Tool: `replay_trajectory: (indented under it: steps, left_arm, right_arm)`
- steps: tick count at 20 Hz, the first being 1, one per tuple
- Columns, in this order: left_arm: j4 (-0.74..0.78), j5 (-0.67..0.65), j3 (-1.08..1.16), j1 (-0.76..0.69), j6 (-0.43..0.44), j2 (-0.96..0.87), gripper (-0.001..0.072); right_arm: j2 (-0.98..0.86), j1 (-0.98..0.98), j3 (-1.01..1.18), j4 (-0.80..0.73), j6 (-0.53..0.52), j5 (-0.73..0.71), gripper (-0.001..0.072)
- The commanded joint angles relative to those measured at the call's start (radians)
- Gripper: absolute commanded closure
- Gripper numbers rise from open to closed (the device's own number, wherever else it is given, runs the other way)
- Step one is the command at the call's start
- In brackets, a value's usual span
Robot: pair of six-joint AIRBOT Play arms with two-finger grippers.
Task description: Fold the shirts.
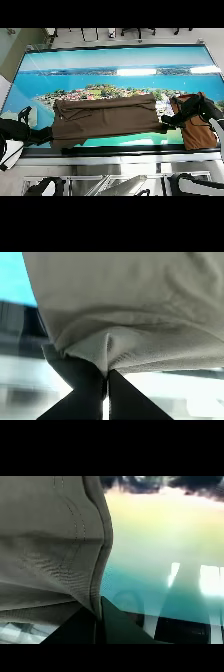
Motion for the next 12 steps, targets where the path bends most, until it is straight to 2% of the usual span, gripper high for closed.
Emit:
replay_trajectory:
  steps: [1,4,9,12]
  left_arm:
    - [-0.042,-0.07,0.117,0.0,0.034,-0.103,0.0685]
    - [-0.042,-0.128,0.298,-0.004,0.04,-0.255,0.0685]
    - [-0.041,-0.326,0.523,-0.109,0.05,-0.539,0.0685]
    - [-0.032,-0.344,0.664,-0.161,0.05,-0.721,0.0685]
  right_arm:
    - [0.013,0.002,0.068,0.111,-0.013,0.098,0.0697]
    - [-0.001,0.027,0.168,0.242,-0.067,0.228,0.0697]
    - [-0.134,0.112,0.251,0.251,-0.068,0.434,0.0697]
    - [-0.216,0.153,0.257,0.251,-0.068,0.51,0.0696]
